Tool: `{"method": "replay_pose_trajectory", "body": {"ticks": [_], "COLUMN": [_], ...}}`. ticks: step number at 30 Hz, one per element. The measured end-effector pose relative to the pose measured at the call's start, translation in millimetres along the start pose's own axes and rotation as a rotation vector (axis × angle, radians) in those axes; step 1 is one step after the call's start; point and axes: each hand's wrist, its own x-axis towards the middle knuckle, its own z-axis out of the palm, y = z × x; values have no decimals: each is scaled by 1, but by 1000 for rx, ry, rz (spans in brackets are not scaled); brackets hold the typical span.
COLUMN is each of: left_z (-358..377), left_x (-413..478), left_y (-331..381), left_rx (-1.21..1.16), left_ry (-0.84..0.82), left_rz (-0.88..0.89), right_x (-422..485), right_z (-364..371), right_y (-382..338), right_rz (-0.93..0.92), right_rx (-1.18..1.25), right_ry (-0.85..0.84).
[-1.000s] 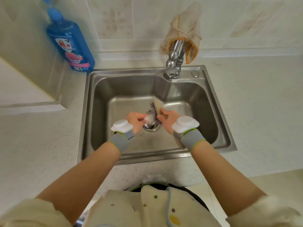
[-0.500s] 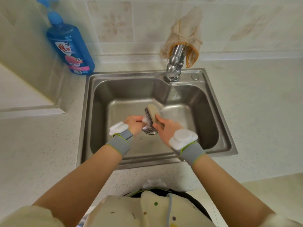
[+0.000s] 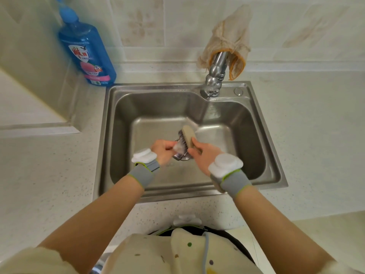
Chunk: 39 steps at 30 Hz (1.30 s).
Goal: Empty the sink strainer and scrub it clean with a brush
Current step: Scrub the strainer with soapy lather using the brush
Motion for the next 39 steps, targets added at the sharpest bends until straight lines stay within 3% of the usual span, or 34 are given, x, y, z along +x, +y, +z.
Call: {"method": "replay_pose_trajectory", "body": {"ticks": [5,11,15,18,23,27,31,35,39], "left_z": [-5,-3,-4,-3,-7,0,-3,-4,-7], "left_x": [1,2,4,0,0,-1,7,2,0], "left_y": [-7,-1,-7,-5,-7,0,-2,2,-3], "left_rx": [131,121,207,137,178,72,67,37,103], "left_ry": [-37,-18,11,-27,-9,1,59,48,86], "left_rz": [110,38,53,50,57,12,-23,-13,-32], "right_x": [-7,7,-9,8,-14,4,-7,9,-5], "right_z": [4,-1,9,2,11,-3,-3,-12,0], "right_y": [3,5,-1,6,1,3,-6,0,-7], "right_rz": [2,49,-13,67,-16,81,-16,49,-21], "right_rx": [10,84,28,108,23,128,21,98,78], "right_ry": [-36,18,-47,26,-46,15,-36,5,-33]}}
